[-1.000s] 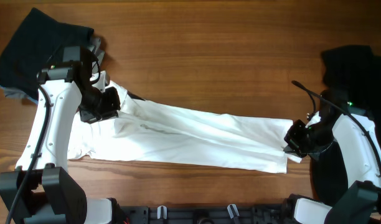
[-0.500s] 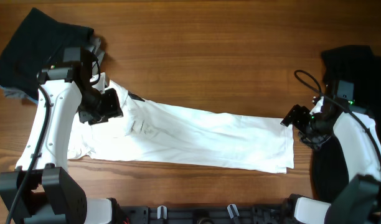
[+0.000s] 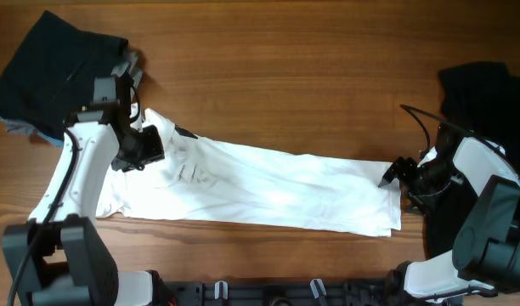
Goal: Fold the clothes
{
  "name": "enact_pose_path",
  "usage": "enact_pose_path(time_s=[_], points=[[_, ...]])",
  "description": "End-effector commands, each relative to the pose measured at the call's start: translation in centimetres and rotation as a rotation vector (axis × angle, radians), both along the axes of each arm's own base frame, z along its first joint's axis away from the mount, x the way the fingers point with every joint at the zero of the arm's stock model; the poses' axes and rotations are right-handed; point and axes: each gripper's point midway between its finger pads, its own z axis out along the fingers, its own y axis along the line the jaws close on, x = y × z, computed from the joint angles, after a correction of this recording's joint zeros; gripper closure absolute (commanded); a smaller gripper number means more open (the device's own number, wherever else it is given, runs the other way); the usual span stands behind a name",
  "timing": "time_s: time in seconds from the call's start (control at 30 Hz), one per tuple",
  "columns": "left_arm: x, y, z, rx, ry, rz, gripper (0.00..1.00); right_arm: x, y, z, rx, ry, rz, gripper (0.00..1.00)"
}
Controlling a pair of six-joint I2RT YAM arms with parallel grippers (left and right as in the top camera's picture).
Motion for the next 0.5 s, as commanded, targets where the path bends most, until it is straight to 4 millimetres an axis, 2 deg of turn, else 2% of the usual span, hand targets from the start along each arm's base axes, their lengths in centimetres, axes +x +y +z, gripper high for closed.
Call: enact_pose_path(time_s=[0.0,0.1,0.17,0.23,0.27,0.3,0.37,0.47], points=[[-0.3,1.7,-2.8,0.037,-0.017,0.066,0.54,-2.2,1.4,-1.9,0.059,0.051,0.032,0.18],[0.0,1.8,-3.5,0.039,-0.044,0.07,0.56,-2.2,1.4,-2.0,0.06,0.045,0.042,0.17],[-0.2,1.8,-3.8,0.041,-0.043,0.06,0.61,-2.2,1.4,-2.0,0.064,0.044,0.043,0.17],[-0.5,1.8,-4.4,0.043,-0.041,0.045,0.77,-2.1,1.4,-2.0,0.064,0.038,0.049,0.17],[-0.7,1.7,-4.5,0.041,-0.035,0.045,0.91,-2.1,1.4,-2.0,0.063,0.036,0.05,0.17],[-0.9,1.7,-4.5,0.04,-0.027,0.045,0.96,-2.0,1.4,-2.0,0.063,0.033,0.053,0.17],[-1.6,1.7,-4.3,0.038,0.001,0.046,0.96,-1.9,1.4,-2.0,0.061,0.03,0.053,0.17],[-2.0,2.3,-2.0,0.032,0.046,0.071,0.96,-1.9,1.3,-2.0,0.062,0.029,0.056,0.16]])
